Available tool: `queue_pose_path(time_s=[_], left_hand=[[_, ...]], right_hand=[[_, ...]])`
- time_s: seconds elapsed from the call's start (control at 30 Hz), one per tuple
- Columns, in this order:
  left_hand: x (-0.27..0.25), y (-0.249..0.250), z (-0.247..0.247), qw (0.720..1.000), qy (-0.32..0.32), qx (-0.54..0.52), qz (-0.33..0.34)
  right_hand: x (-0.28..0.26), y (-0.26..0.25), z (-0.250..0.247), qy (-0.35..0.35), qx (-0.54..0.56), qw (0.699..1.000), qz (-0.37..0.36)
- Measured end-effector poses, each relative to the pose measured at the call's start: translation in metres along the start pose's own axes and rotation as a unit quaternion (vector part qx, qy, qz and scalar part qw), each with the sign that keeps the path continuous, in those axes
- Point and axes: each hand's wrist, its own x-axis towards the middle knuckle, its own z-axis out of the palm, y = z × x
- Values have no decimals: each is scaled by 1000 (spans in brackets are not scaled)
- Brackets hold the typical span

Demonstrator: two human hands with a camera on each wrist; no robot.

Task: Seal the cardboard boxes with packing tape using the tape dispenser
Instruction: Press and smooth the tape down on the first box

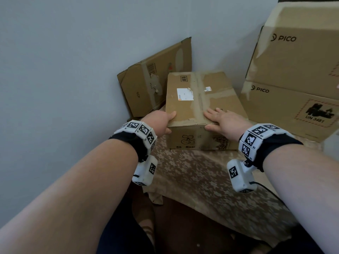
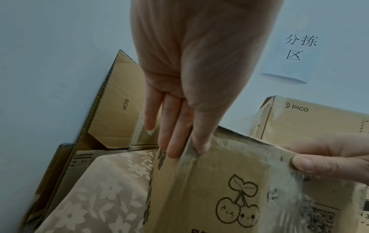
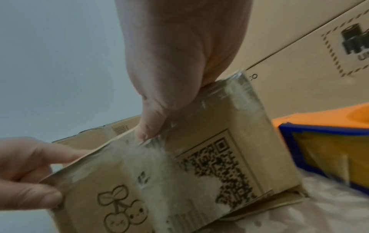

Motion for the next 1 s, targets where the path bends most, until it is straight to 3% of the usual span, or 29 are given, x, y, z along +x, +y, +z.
queue_pose_path(time_s=[0.37, 0.53, 0.6, 1.0], left_hand=[[2, 18, -5, 997, -14, 35, -61], [5, 64, -8, 996, -3, -2, 84], [11, 80, -9, 994, 3, -43, 103], [67, 89, -7, 998, -23, -60, 19]], right_hand=[[-16, 34, 11, 27, 39, 997, 65], [-18, 33, 13, 42, 35, 996, 66], [-19, 34, 17, 50, 36, 996, 61], [-17, 40, 20, 72, 50, 995, 48]])
